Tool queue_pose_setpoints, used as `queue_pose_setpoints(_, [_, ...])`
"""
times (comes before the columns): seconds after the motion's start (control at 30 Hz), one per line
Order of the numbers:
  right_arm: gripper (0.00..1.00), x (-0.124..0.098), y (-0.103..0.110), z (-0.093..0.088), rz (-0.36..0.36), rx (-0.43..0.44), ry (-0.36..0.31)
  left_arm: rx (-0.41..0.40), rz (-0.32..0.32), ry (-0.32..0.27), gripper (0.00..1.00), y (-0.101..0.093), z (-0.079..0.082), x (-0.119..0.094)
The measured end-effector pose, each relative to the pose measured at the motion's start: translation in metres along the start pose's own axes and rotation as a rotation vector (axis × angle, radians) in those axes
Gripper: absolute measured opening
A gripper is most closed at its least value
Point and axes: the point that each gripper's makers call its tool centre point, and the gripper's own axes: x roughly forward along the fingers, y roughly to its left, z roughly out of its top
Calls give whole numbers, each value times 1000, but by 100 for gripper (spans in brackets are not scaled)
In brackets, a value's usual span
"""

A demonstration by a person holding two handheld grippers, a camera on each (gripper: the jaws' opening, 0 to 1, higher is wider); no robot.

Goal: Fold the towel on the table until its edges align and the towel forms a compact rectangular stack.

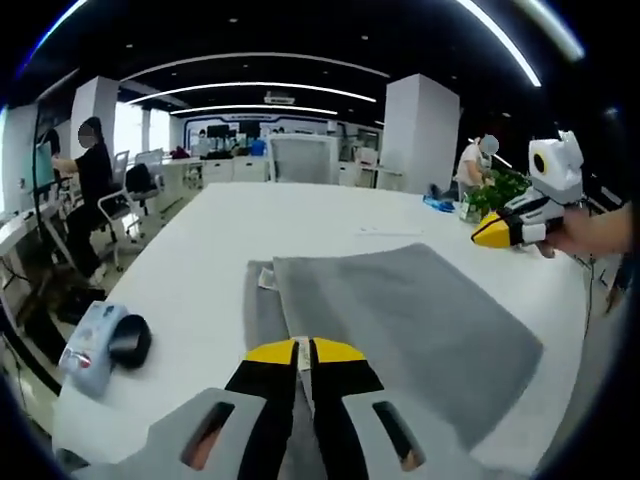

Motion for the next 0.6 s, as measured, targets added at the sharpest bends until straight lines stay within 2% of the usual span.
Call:
queue_pose_setpoints(0.1, [0, 2, -14, -8, -8, -9, 21, -13, 0, 4, 5, -8, -12, -1])
queue_pose_setpoints(0.17, [0, 4, -23, -12, -17, -24, 31, -18, -1, 27, 5, -13, -21, 0])
queue_pose_setpoints(0.3, [0, 16, -39, -24, -41, -106, 68, -21, 1, 53, 6, -21, -37, -1])
queue_pose_setpoints(0.4, [0, 26, -49, -27, -46, -91, 63, 0, 4, 82, 6, -24, -48, -3])
queue_pose_setpoints(0.6, [0, 42, -77, -34, -95, -28, 57, -41, 19, 99, 6, -21, -62, -4])
